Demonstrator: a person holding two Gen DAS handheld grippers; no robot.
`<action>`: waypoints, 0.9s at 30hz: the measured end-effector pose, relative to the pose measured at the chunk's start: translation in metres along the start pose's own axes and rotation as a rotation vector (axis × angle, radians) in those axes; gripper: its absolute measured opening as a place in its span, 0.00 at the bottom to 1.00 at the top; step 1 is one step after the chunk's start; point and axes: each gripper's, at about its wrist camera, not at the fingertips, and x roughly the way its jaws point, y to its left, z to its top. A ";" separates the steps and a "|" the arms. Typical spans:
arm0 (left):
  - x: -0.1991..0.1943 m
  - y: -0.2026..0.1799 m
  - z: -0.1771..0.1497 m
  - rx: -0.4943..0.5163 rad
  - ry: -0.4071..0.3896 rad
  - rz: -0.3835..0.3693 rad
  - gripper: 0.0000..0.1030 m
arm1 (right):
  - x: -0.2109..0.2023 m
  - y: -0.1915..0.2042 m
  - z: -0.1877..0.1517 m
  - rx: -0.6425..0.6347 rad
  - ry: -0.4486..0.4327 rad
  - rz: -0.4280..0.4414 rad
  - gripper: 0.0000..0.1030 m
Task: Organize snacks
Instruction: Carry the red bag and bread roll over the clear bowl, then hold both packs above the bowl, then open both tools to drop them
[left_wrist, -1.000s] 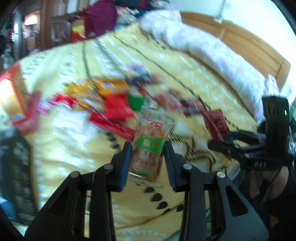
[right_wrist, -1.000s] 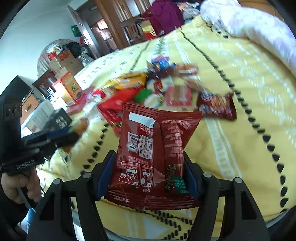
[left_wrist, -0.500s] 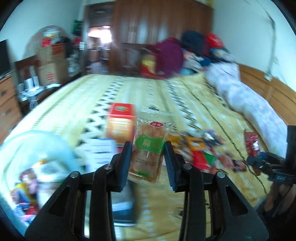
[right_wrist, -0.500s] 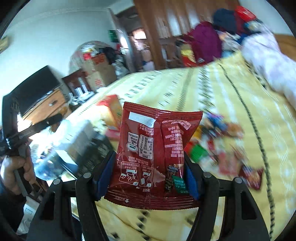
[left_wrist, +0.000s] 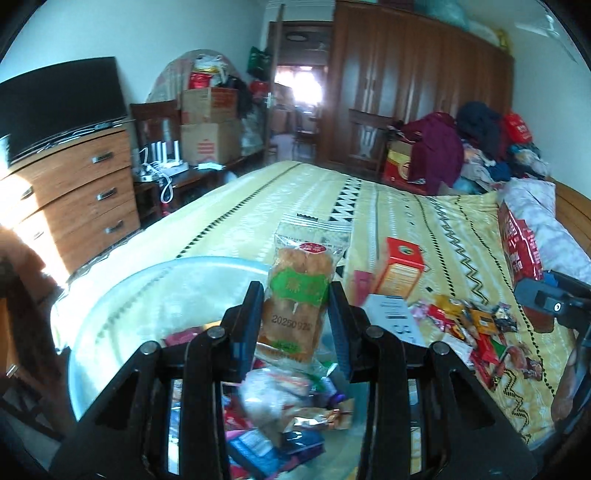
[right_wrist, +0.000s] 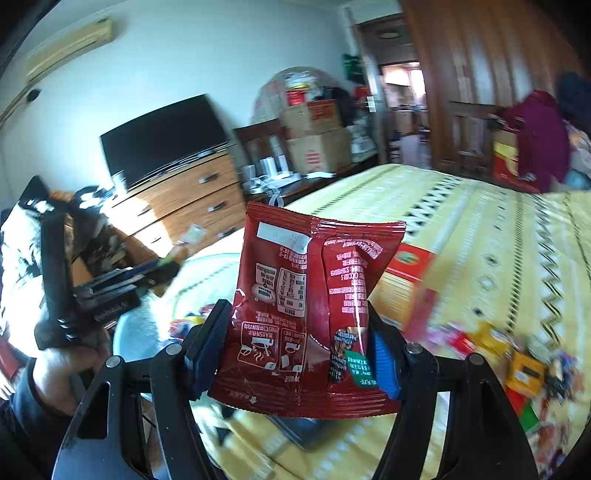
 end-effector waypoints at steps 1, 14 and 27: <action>-0.001 0.003 0.000 -0.005 -0.001 0.009 0.35 | 0.007 0.008 0.004 -0.010 0.003 0.010 0.69; 0.006 0.054 -0.004 -0.088 0.015 0.057 0.35 | 0.090 0.095 0.036 -0.089 0.090 0.136 0.70; 0.009 0.073 -0.008 -0.107 0.031 0.049 0.35 | 0.120 0.106 0.034 -0.084 0.132 0.161 0.70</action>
